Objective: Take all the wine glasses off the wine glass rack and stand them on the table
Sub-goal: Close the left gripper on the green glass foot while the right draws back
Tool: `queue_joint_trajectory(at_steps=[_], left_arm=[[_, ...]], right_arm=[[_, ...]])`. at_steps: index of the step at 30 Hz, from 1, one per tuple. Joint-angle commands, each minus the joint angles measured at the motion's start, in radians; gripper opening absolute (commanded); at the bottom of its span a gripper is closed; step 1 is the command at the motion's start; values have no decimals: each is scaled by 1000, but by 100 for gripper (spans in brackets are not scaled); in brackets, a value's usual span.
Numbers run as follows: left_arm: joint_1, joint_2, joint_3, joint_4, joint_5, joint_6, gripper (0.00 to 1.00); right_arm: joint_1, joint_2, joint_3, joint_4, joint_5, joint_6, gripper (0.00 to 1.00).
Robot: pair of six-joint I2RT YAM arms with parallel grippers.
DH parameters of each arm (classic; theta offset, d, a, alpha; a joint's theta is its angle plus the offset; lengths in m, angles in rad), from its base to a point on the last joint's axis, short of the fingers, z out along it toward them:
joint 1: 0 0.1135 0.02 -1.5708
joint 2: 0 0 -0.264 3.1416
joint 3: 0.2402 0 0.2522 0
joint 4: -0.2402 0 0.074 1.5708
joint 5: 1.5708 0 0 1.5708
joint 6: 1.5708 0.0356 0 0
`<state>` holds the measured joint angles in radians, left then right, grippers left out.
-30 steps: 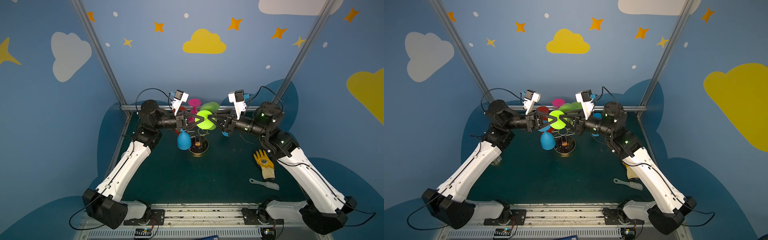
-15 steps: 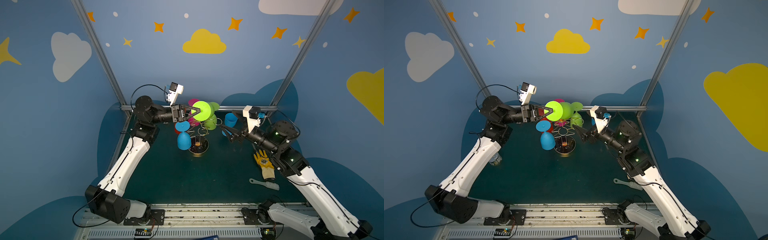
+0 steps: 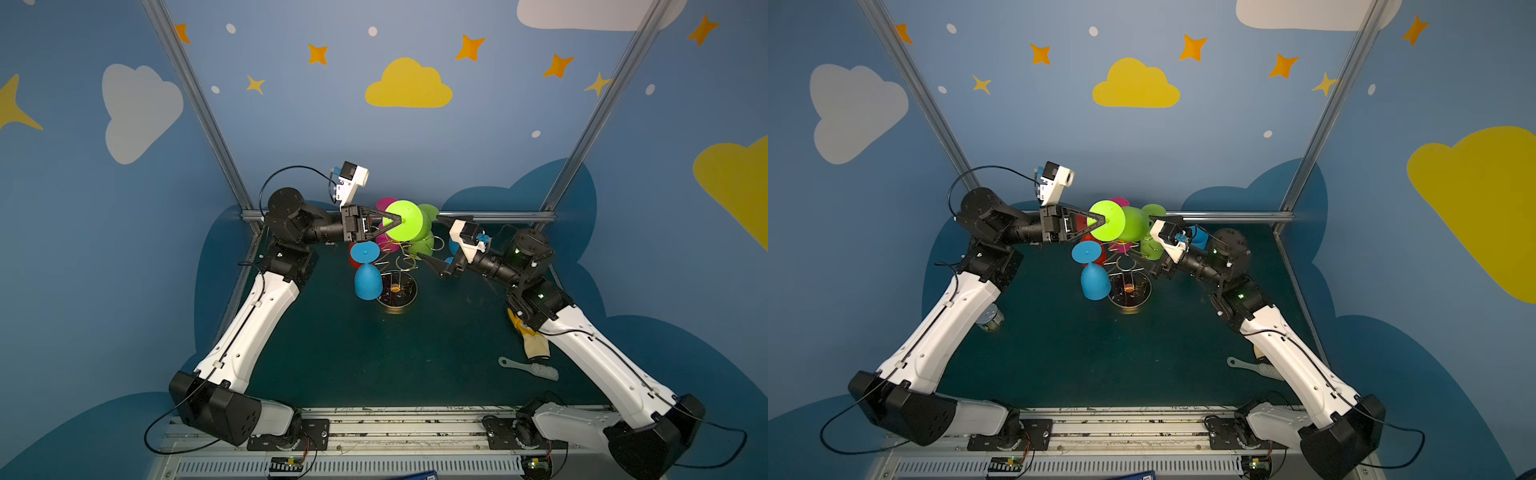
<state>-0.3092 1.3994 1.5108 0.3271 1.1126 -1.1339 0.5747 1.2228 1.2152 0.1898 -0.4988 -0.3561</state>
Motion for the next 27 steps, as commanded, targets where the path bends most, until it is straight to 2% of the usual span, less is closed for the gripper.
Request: queue_joint_trajectory(at_steps=[1,18,21,24,27], left_arm=[[2,-10,21,14,18,-14,4],[2,-18,-2,73,15,-64,4],[4,-19,-5,73,16,-63,4],[4,-16,-8,79,13,-65,4],[5,-18,-12,88,7,-62,5]], right_arm=[[-5,34,50,70,-21,-13,93],[14,222,179,50,-57,23,90],[18,221,179,41,-57,34,84],[23,216,180,27,-46,40,70],[31,205,175,4,-16,41,62]])
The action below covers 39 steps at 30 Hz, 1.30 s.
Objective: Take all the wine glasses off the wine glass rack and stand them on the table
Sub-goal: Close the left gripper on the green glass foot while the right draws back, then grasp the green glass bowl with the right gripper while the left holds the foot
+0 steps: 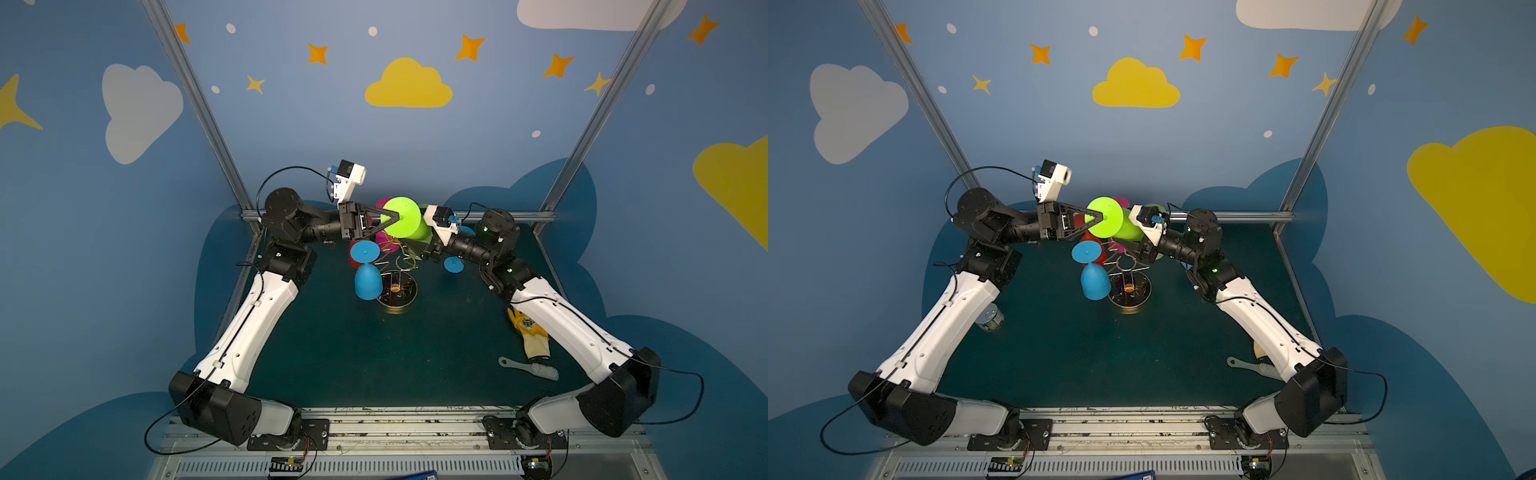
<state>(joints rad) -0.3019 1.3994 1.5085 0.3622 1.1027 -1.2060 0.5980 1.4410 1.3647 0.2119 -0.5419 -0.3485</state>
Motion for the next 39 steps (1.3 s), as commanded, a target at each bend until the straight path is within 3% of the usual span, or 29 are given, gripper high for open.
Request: queue_joint_trajectory(at_steps=[1,4,6,7,8,12,18,23,31,39], left_arm=[[-1,-18,-11,54,15,12,6],[1,-20,-12,54,9,24,16],[5,-24,-16,42,-8,50,34],[5,-31,-21,22,-28,77,52],[7,-41,-26,-17,-53,118,62],[11,-100,-45,-224,-223,372,75],[-24,-209,-214,-188,-559,762,76],[-97,-212,-280,-128,-799,1300,75],[-122,-158,-370,164,-759,1581,66],[-149,-129,-353,195,-695,1637,59]], right_arm=[[11,-19,24,-29,43,34,61],[18,-44,12,-57,66,35,55],[22,-71,-2,-73,90,77,51],[25,-83,-3,-92,105,86,50],[26,-98,-3,-120,126,93,48],[31,-155,20,-276,233,101,42],[34,-197,118,-576,346,152,38],[40,-199,197,-785,400,202,36],[54,-179,267,-933,410,223,33],[71,-112,335,-976,381,228,32]])
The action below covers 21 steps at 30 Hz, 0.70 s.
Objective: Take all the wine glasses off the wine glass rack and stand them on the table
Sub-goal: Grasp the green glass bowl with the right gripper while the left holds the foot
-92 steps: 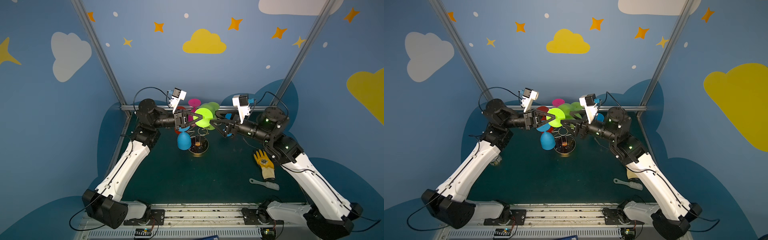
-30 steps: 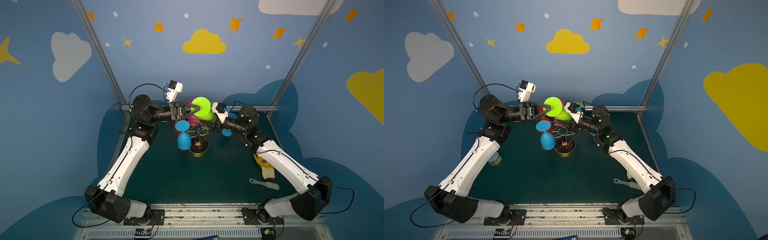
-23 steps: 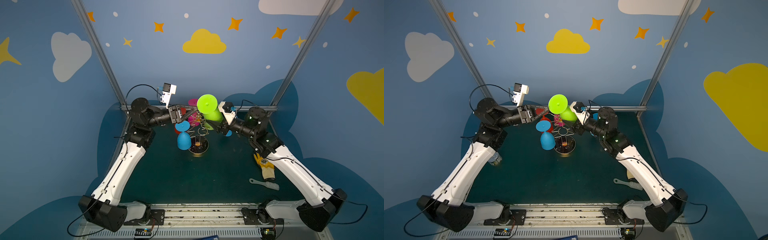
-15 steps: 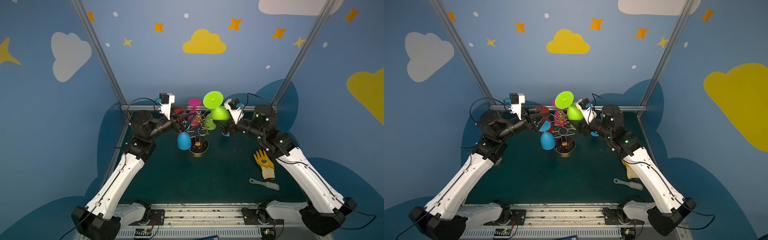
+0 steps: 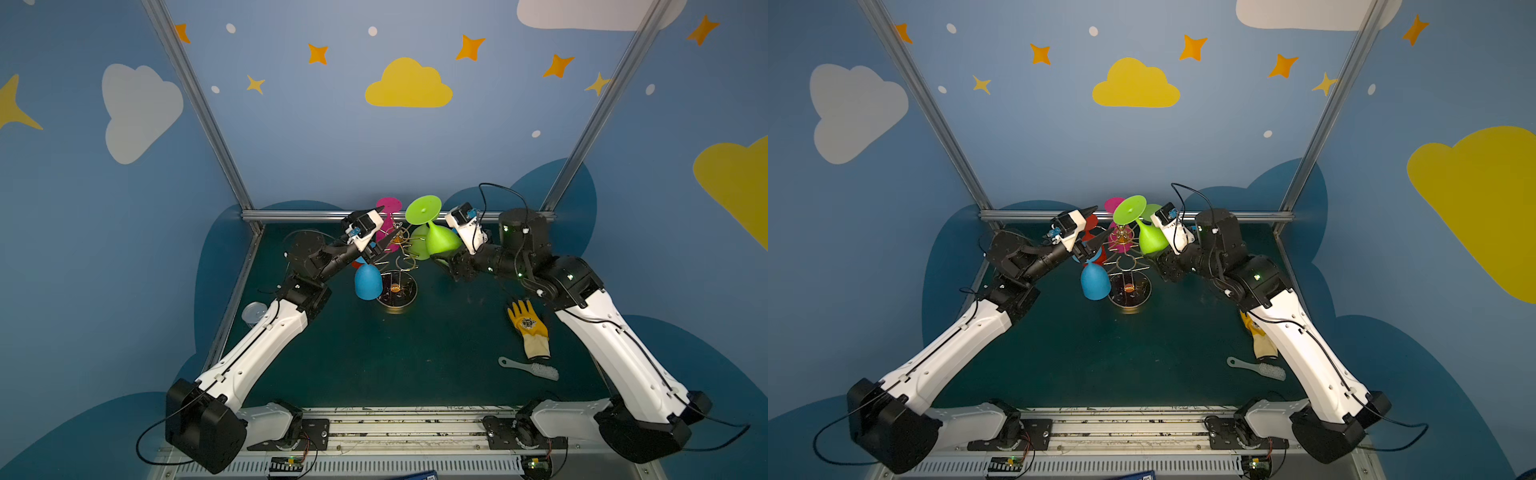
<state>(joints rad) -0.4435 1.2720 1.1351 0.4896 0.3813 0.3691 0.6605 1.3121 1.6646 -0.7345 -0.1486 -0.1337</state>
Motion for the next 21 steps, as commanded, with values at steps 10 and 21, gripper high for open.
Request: queue_joint_trajectory(at_steps=[10,21], left_arm=[[-24,0,40,53,63,109,54],[-34,-15,49,1,61,115,36]], right_arm=[[32,101,109,-94,-22,12,29],[41,143,149,-140,-29,20,29]])
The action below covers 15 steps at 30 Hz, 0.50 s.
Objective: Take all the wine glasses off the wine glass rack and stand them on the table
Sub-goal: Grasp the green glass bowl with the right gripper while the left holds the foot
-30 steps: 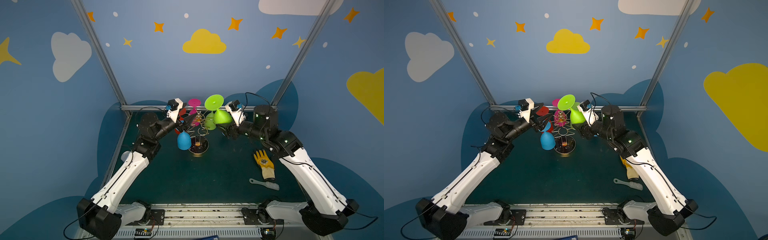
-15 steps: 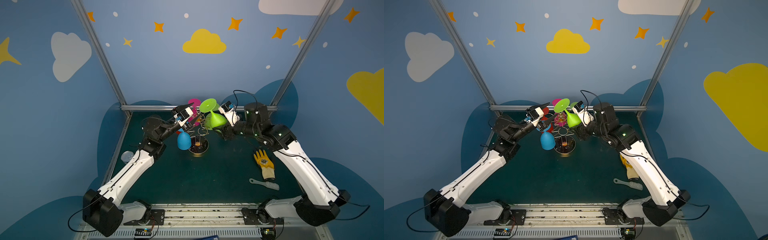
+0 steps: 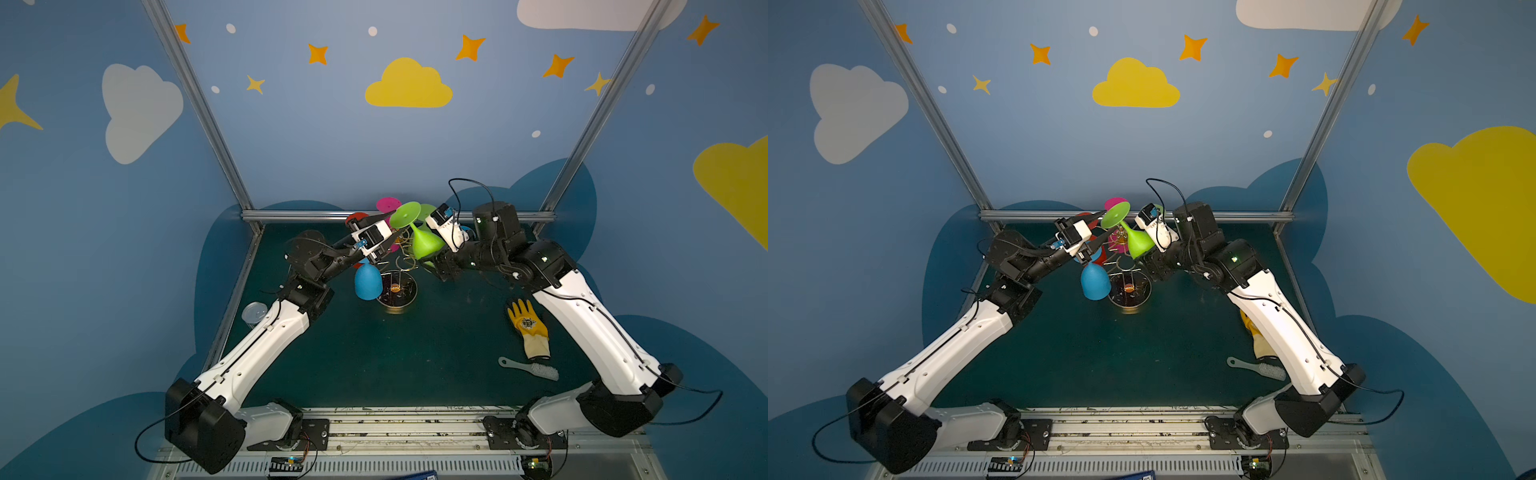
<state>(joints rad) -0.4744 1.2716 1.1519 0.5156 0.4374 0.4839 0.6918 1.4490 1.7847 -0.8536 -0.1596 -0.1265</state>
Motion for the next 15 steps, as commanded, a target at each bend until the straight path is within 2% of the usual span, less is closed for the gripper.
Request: queue_joint_trajectory(at_steps=[1,3,5,7,9,15], left_arm=[[-3,-15,32,-30,1,0,32],[-3,-16,29,-31,-10,4,18],[-3,-20,24,-27,-23,2,8],[-3,-22,19,-27,-37,-4,3],[-3,-28,16,-27,-57,-13,3],[-3,-35,5,-55,-193,-84,3]], right_arm=[[9,5,28,-19,-25,13,29],[10,4,24,-12,-35,19,29],[10,2,21,-6,-37,24,31],[10,0,15,1,-43,32,33],[10,-9,-1,21,-58,41,37],[0,-88,-96,151,-80,87,76]])
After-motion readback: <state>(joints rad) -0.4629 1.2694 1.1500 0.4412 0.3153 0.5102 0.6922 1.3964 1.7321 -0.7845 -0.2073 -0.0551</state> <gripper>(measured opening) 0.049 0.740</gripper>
